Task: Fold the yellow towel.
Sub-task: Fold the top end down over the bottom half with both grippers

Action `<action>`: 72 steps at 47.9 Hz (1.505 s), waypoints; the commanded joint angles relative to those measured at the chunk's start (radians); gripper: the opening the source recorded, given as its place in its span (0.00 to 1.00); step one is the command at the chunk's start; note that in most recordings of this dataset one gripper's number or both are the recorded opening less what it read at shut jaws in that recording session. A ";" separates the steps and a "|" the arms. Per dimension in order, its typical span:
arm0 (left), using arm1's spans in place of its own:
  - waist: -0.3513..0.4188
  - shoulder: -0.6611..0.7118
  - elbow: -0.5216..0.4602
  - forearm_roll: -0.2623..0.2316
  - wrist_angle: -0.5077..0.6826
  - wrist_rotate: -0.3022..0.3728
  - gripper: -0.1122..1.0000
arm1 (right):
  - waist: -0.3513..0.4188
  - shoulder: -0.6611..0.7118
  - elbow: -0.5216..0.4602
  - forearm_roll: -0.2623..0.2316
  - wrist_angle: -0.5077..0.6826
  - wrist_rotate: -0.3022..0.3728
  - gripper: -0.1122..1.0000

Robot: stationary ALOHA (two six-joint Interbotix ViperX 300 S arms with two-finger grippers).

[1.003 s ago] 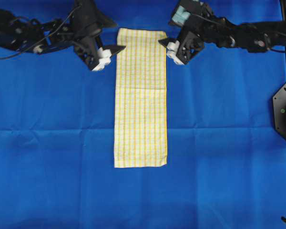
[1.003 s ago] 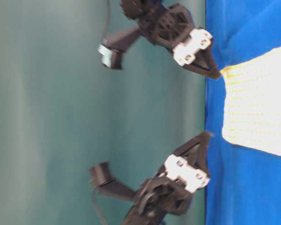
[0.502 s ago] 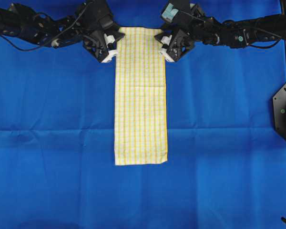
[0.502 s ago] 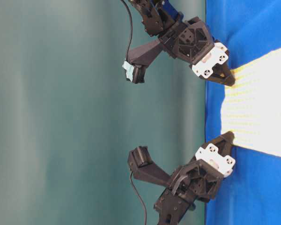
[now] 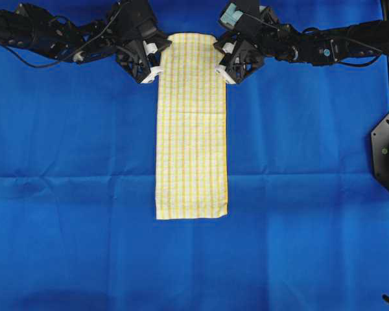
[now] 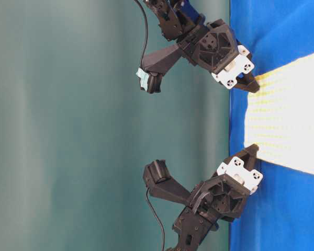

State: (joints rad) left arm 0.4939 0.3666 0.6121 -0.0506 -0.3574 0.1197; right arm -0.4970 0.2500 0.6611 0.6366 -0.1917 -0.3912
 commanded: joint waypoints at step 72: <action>-0.615 -0.314 0.201 -0.006 0.074 -0.094 0.15 | 0.655 -0.288 0.230 0.313 -0.167 0.011 0.15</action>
State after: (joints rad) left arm -0.0767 0.0706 0.8268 -0.0537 -0.2807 0.0337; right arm 0.1227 -0.0184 0.8974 0.9311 -0.3467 -0.3789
